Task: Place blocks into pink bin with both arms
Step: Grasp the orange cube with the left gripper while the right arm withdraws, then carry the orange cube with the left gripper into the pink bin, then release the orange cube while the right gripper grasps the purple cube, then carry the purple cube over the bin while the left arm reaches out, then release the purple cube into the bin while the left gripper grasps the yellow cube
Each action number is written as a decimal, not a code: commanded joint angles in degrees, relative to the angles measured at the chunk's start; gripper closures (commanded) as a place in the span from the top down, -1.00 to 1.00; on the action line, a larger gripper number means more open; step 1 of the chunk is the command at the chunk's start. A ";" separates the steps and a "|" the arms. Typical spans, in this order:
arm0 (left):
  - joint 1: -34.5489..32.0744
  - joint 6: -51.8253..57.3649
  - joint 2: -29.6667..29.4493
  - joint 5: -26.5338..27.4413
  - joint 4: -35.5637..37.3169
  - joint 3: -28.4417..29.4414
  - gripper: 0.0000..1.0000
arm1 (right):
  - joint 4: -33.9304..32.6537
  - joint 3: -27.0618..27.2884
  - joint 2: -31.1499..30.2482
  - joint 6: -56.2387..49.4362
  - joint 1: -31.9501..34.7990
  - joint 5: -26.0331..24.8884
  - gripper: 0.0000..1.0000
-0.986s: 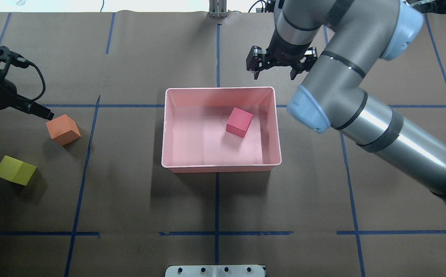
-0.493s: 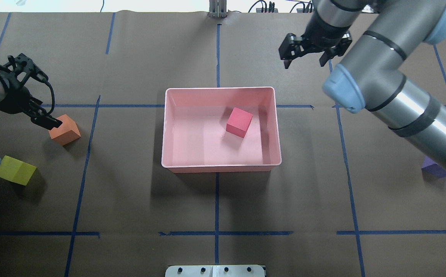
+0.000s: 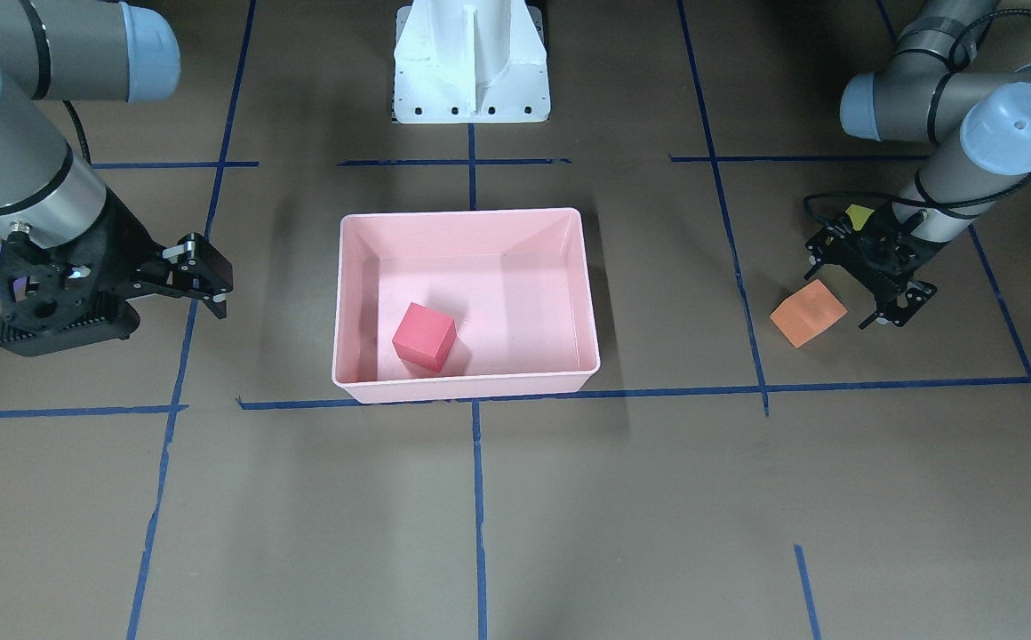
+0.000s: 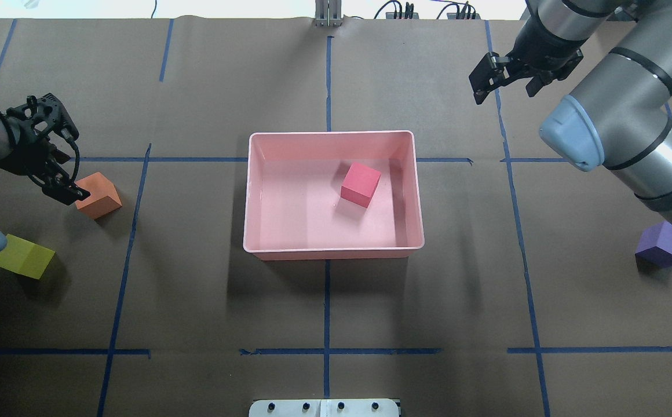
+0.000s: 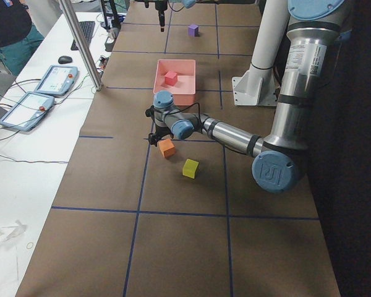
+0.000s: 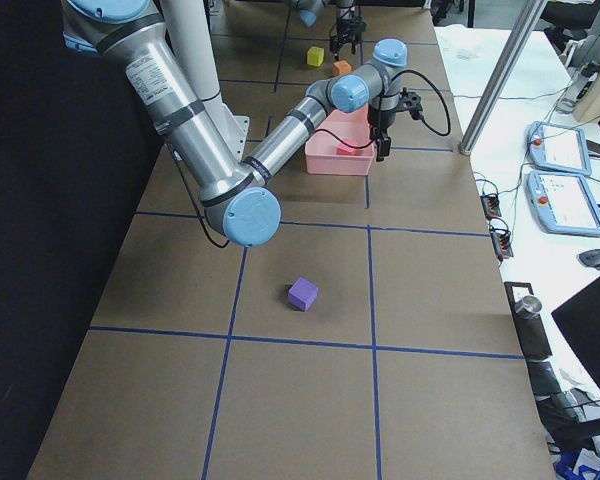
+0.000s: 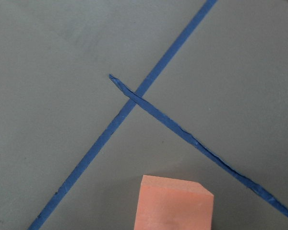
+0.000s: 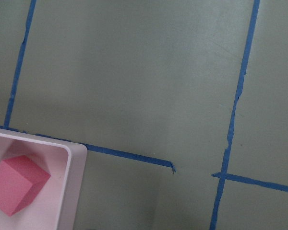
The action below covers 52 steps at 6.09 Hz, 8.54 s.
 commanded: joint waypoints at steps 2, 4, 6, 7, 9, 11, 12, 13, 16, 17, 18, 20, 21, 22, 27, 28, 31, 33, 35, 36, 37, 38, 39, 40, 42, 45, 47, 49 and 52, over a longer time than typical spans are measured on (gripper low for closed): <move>1.91 -1.49 -0.33 -0.09 -0.06 1.48 1.00 | 0.00 0.77 -1.28 -0.32 0.22 0.01 1.00; 3.41 -2.12 -1.47 0.00 -0.15 3.75 1.00 | 0.00 0.95 -1.46 -0.32 0.22 0.01 1.00; 3.68 -2.12 -3.66 0.00 -0.15 6.65 1.00 | 0.09 0.95 -1.73 -0.41 0.22 0.01 1.00; 3.68 -2.29 -4.11 0.00 -0.15 7.27 0.46 | 0.09 0.95 -2.08 -0.59 0.22 0.01 1.00; 3.59 -2.64 -4.20 -0.61 0.72 6.23 -0.18 | 0.00 0.86 -3.39 -5.13 1.35 0.01 1.00; 2.71 -13.92 -7.52 -2.20 2.82 2.65 -0.19 | 0.61 1.04 -8.55 -15.11 5.29 3.68 1.00; 2.71 -19.55 -11.28 -2.02 9.01 -0.86 -0.19 | 0.70 2.08 -12.76 -20.92 6.97 3.78 1.00; 2.89 -26.22 -16.80 -1.59 19.08 -5.77 -0.19 | 0.70 3.49 -16.37 -25.50 8.90 4.48 1.00; 10.74 -50.39 -32.98 5.93 31.64 -7.14 -0.16 | 12.24 4.47 -28.75 -30.65 10.50 4.40 1.00; 14.54 -55.16 -37.29 9.89 33.14 -4.52 -0.10 | 16.22 4.38 -32.02 -30.91 10.50 4.40 1.00; 17.01 -58.68 -39.51 12.46 33.16 -1.45 0.75 | 21.13 4.03 -35.79 -31.34 10.50 4.31 1.00; 16.86 -57.50 -37.79 12.66 33.34 -2.65 1.00 | 27.05 3.15 -39.24 -35.79 10.24 3.88 1.00; 16.77 -56.45 -37.69 12.66 33.42 -2.91 1.00 | 27.07 2.89 -40.39 -41.83 10.24 3.96 1.00; 16.69 -56.43 -37.69 12.66 33.42 -2.91 1.00 | 27.24 2.97 -40.92 -45.64 8.50 3.87 1.00; 16.69 -56.43 -37.69 12.66 33.34 -3.26 1.00 | 30.14 -2.90 -43.48 -49.89 0.93 -0.78 0.99; 16.69 -56.43 -37.69 12.74 33.42 -3.27 1.00 | 31.97 -5.70 -43.39 -49.81 -0.04 -1.39 0.99; 16.43 -56.00 -37.25 12.66 33.42 -3.35 1.00 | 32.43 -6.35 -41.38 -48.67 -0.57 -0.70 -0.21; 12.94 -43.94 -30.70 11.87 33.42 -7.81 1.00 | 31.82 -6.26 -38.22 -44.48 -0.40 1.57 -0.25; 5.29 -27.42 -22.70 4.77 32.81 -9.76 1.00 | 31.64 -4.77 -34.27 -31.42 -0.31 2.55 -0.25; 3.87 -23.08 -18.05 4.75 32.46 -11.94 1.00 | 31.55 -1.89 -32.94 -20.65 -0.40 4.38 -0.25; 2.55 -21.30 -13.30 4.66 31.59 -14.49 1.00 | 28.51 2.49 -31.02 -9.14 -0.49 5.01 -0.25; 1.40 -19.10 -8.30 4.57 27.23 -14.95 1.00 | 16.82 8.54 -25.69 -2.76 -1.18 4.93 -0.24; 1.05 -18.21 -1.37 4.57 19.53 -14.96 1.00 | 4.26 13.47 -17.63 5.05 -3.19 4.41 -0.23; 0.61 -17.07 5.05 4.48 12.31 -14.69 1.00 | -3.00 14.74 -9.63 13.74 -5.65 4.05 -0.22; 0.25 -16.36 15.00 2.22 1.40 -13.99 1.00 | -7.03 14.31 0.25 28.52 -14.50 -2.41 -0.22; 0.16 -16.88 18.11 2.20 -1.64 -13.46 1.00 | -6.68 1.98 13.16 42.97 -25.61 -12.99 0.03; 0.16 -18.02 18.82 2.20 -2.34 -13.46 1.00 | -6.59 -0.90 15.23 43.63 -27.38 -15.63 0.98; 0.25 -26.07 21.28 2.63 -13.70 -8.58 1.00 | -7.12 1.63 12.27 33.74 -23.28 -12.93 0.99; 0.95 -34.71 20.67 2.81 -18.78 -4.67 1.00 | -7.12 7.10 6.53 30.44 -21.23 -10.80 0.99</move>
